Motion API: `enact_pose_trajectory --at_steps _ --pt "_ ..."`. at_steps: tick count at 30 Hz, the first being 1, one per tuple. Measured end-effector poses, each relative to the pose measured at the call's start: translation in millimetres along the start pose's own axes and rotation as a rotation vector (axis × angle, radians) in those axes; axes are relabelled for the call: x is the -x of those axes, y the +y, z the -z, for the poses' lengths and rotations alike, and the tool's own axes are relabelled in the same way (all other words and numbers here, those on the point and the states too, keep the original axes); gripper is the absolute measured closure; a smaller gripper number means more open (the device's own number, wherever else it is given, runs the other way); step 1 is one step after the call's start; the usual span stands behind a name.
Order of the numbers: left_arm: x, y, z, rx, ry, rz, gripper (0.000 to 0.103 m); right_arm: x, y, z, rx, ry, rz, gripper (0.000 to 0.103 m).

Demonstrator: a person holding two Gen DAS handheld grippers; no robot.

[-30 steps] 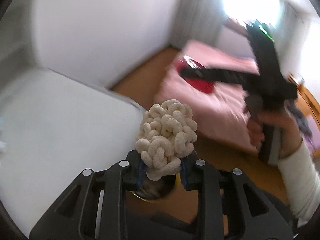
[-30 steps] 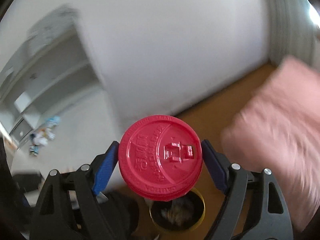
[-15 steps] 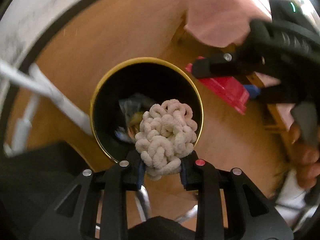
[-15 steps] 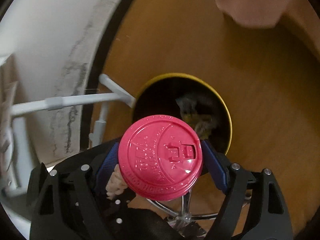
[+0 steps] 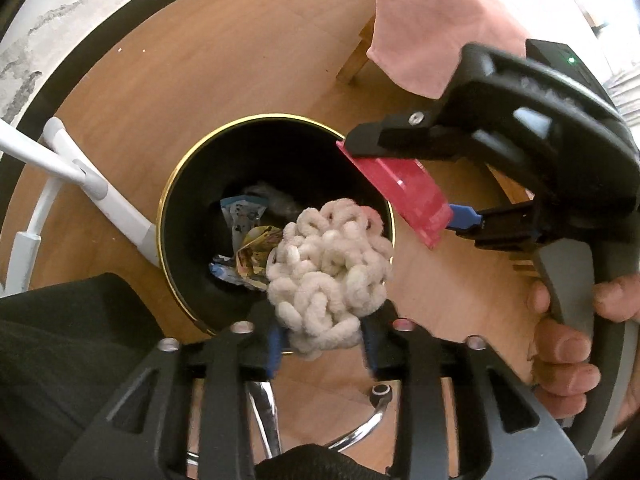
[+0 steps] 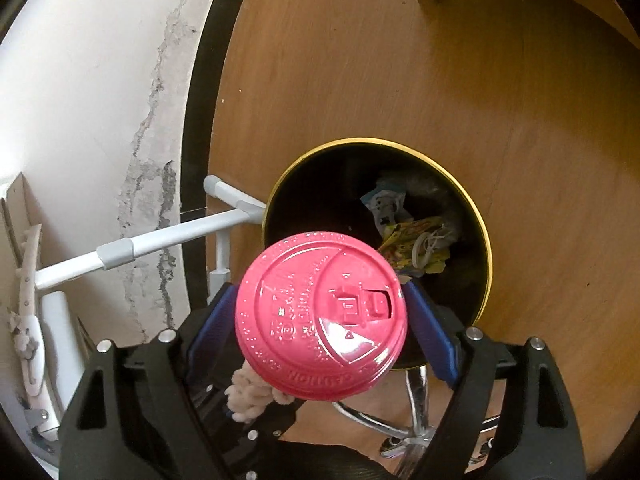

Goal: Collect trash
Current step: 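Carry the red lid and snack cluster over the black bin and open both grippers, then return both grippers to the desk toward the rolled paper and receipt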

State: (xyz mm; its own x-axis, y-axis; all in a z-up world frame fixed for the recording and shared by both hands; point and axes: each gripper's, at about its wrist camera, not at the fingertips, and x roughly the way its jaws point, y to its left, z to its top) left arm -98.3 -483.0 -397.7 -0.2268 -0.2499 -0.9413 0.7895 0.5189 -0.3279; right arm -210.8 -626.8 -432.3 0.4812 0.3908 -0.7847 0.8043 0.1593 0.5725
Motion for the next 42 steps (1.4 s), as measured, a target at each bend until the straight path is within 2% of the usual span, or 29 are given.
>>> enact_pose_trajectory --at_steps 1,3,6,8,10,12,14,16,18,19,20,21,23,25,26,28,30,32,35,38,40,42 --pt "0.6 -0.8 -0.6 -0.002 0.006 -0.005 0.041 1.4 -0.1 -1.0 -0.001 0.005 -0.009 0.011" --pt "2.0 -5.4 0.4 -0.016 0.007 -0.027 0.017 9.9 -0.3 -3.3 0.002 -0.007 -0.014 0.007" --pt "6.4 -12.7 2.4 -0.043 -0.01 0.008 0.015 27.9 1.4 -3.9 0.007 -0.029 0.002 0.007" --pt "21.2 -25.7 5.0 -0.075 -0.048 0.01 0.015 57.4 11.7 0.7 0.082 -0.109 0.116 0.007" --pt "55.0 -55.0 16.9 -0.176 -0.115 0.059 0.015 106.2 27.8 13.8 0.206 -0.258 0.2 0.007" --pt "106.1 -92.9 34.8 -0.304 -0.22 0.103 0.015 170.8 43.5 38.1 0.303 -0.451 0.27 0.007" --pt "162.3 -118.6 50.2 -0.385 -0.337 0.155 0.011 236.5 59.3 70.7 0.376 -0.656 0.329 0.007" --pt "215.8 -131.1 62.0 -0.436 -0.455 0.175 0.01 278.7 74.8 99.2 0.424 -0.815 0.375 0.007" --pt "274.5 -131.5 74.7 -0.468 -0.601 0.148 0.007 315.5 99.3 131.8 0.484 -0.99 0.415 0.007" --pt "302.4 -125.2 81.4 -0.469 -0.681 0.115 0.007 324.9 111.3 143.6 0.513 -1.049 0.425 0.007" --pt "323.5 -115.2 87.4 -0.457 -0.742 0.077 0.007 331.3 126.6 154.9 0.546 -1.104 0.432 0.007" --pt "352.4 -94.5 94.1 -0.406 -0.819 0.004 0.007 333.0 145.1 164.5 0.586 -1.14 0.426 0.007" --pt "381.6 -60.0 100.2 -0.298 -0.886 -0.077 0.007 323.6 184.2 177.3 0.665 -1.146 0.365 0.007" --pt "409.9 -0.4 112.3 -0.106 -0.929 -0.18 0.007 308.1 216.3 183.0 0.742 -1.112 0.3 0.007" --pt "417.4 21.8 117.8 -0.034 -0.934 -0.223 0.007 289.2 243.4 189.2 0.813 -1.072 0.269 0.007" --pt "431.5 81.6 135.4 0.146 -0.925 -0.367 0.007 261.3 279.7 198.3 0.925 -1.008 0.239 0.007" --pt "439.2 144.3 152.6 0.324 -0.874 -0.5 0.007 224.0 321.9 210.6 1.053 -0.936 0.21 0.007" --pt "447.6 186.4 161.5 0.445 -0.836 -0.536 0.007 188.1 359.9 223.9 1.146 -0.86 0.174 0.007" --pt "457.3 252.5 180.1 0.638 -0.793 -0.535 0.007 156.4 400.7 242.5 1.229 -0.789 0.124 0.007" --pt "460.0 279.1 178.7 0.682 -0.773 -0.536 0.007 124.1 441.5 258.5 1.303 -0.719 0.109 0.007" --pt "456.8 283.3 172.0 0.671 -0.757 -0.542 0.007 100.9 463.1 269.4 1.35 -0.663 0.113 0.007" --pt "449.9 291.2 160.9 0.648 -0.71 -0.553 0.007 78.6 483.0 274.9 1.403 -0.61 0.144 0.007"
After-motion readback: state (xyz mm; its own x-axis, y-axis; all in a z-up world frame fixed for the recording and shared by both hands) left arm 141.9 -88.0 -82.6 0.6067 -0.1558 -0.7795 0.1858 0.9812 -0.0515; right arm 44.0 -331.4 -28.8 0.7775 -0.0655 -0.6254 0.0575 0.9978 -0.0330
